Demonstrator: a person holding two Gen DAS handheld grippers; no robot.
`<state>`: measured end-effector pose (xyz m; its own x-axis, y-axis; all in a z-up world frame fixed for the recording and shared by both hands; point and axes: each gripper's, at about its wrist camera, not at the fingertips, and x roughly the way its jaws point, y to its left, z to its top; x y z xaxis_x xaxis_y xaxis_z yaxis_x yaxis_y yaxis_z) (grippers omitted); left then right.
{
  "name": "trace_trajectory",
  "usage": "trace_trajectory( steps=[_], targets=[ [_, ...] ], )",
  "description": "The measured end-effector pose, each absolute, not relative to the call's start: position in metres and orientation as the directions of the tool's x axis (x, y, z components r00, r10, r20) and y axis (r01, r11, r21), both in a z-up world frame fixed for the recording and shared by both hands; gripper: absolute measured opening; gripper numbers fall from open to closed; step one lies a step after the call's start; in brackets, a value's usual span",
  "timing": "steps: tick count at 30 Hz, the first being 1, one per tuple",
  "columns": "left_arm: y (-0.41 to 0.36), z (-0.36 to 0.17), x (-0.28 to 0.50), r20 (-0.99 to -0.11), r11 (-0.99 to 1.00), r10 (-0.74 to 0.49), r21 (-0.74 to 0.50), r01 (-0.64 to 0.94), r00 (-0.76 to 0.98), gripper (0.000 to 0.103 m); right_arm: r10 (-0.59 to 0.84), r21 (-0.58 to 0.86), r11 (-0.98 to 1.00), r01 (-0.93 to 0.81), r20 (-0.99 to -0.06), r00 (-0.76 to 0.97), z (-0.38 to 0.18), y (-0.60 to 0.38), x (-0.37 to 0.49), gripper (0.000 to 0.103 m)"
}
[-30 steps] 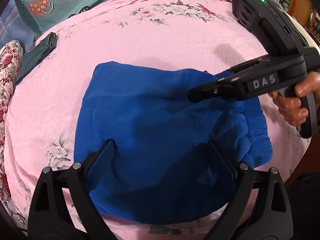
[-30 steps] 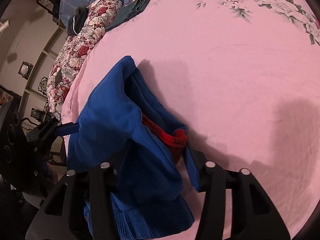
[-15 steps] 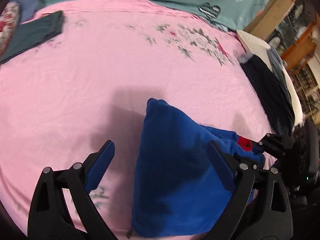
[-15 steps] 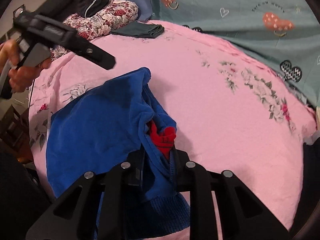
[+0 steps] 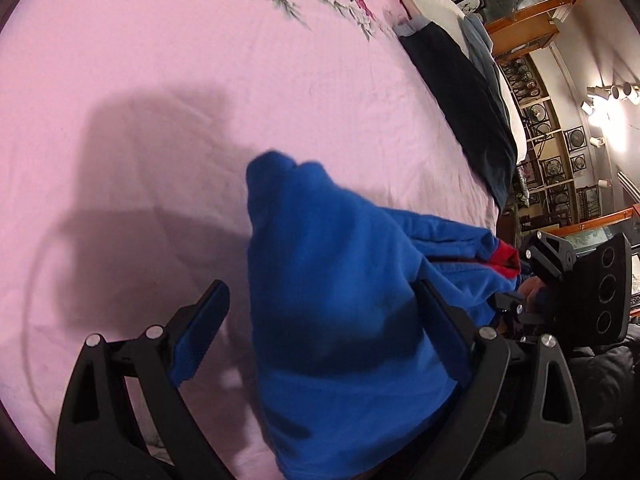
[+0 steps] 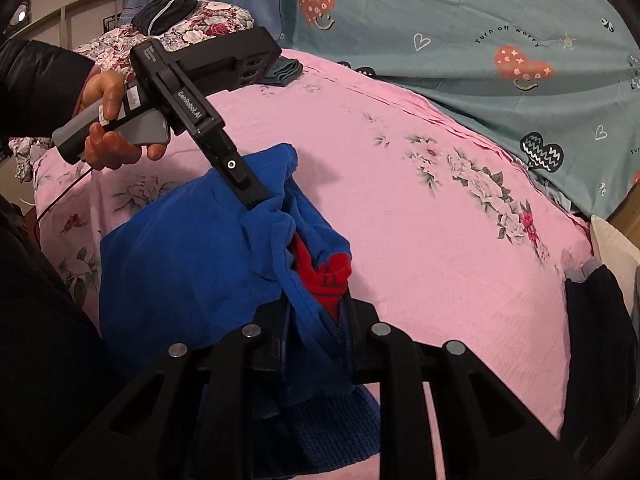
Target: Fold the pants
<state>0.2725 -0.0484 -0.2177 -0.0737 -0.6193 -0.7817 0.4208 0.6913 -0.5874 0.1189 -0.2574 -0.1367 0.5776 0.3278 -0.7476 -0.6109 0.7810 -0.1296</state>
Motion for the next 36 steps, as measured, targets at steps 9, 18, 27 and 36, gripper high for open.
trace_trajectory(
  steps=[9, 18, 27, 36],
  targets=[
    [-0.071, -0.191, 0.226, -0.828, 0.808, -0.523, -0.407, 0.426, 0.200, 0.034, 0.382, 0.017, 0.803, -0.596, -0.782, 0.492, -0.145, -0.272, 0.132, 0.020],
    [-0.080, -0.172, 0.193, -0.849, 0.919, -0.346, -0.221, 0.325, 0.400, 0.028, 0.422, 0.042, 0.768, -0.639, -0.783, 0.456, -0.149, -0.277, 0.135, 0.020],
    [-0.086, -0.157, 0.176, -0.851, 0.955, -0.241, -0.123, 0.269, 0.466, 0.024, 0.460, 0.056, 0.748, -0.661, -0.762, 0.455, -0.147, -0.282, 0.134, 0.020],
    [-0.065, -0.132, 0.164, -0.841, 0.978, -0.164, -0.072, 0.194, 0.515, 0.021, 0.495, 0.020, 0.715, -0.699, -0.721, 0.485, -0.128, -0.262, 0.141, 0.020]
  ],
)
